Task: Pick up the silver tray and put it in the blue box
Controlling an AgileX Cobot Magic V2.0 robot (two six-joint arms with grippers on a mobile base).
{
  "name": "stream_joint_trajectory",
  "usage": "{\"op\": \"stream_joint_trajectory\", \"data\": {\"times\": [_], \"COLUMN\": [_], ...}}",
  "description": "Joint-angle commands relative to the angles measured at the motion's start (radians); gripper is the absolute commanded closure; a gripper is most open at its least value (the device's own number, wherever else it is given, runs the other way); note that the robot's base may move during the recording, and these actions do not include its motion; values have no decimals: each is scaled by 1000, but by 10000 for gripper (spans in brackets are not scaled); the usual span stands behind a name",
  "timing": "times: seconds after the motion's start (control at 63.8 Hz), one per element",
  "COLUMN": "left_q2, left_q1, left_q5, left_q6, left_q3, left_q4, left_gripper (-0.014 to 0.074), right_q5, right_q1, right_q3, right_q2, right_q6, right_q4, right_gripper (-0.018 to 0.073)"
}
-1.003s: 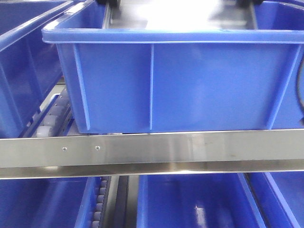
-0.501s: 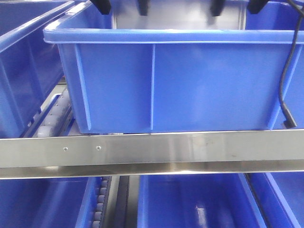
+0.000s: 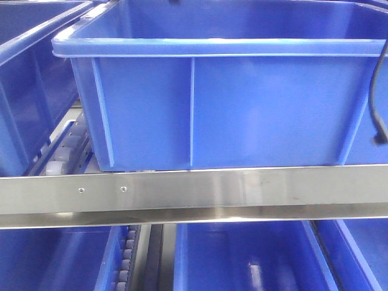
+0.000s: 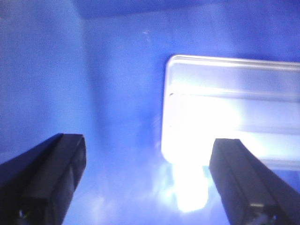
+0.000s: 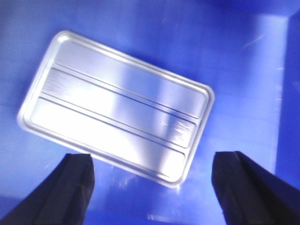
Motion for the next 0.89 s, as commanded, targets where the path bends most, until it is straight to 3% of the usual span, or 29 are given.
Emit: {"op": "stream_joint_trajectory", "data": {"times": [0.0,0.235,0.329,0.486,0.877], "left_q2": [-120,-292,-378,-556,-1021], "left_q1": [-6,-55,-80,-95,-95], "left_q5": [13,105,85,-48,-463], "left_q6": [54,154,154,143,125], "left_q3": [-36,2,95,345,1014], "left_q4": [-1,-24,-12,-15,-20], "left_gripper": [199,453,600,588,588], "right_q5": [-23,41,32,-44,-427], "right_q1": [-1,-1,-1,-1,0], "right_q3": [-40,-8,58,274,935], "right_q2": [-88,-196,-264,-428,-947], "right_q6": [-10,-10,-12,-32,-88], "right_q4": [-13,-13,-13,-15,-15], "right_gripper": [37,523,502,505,505]}}
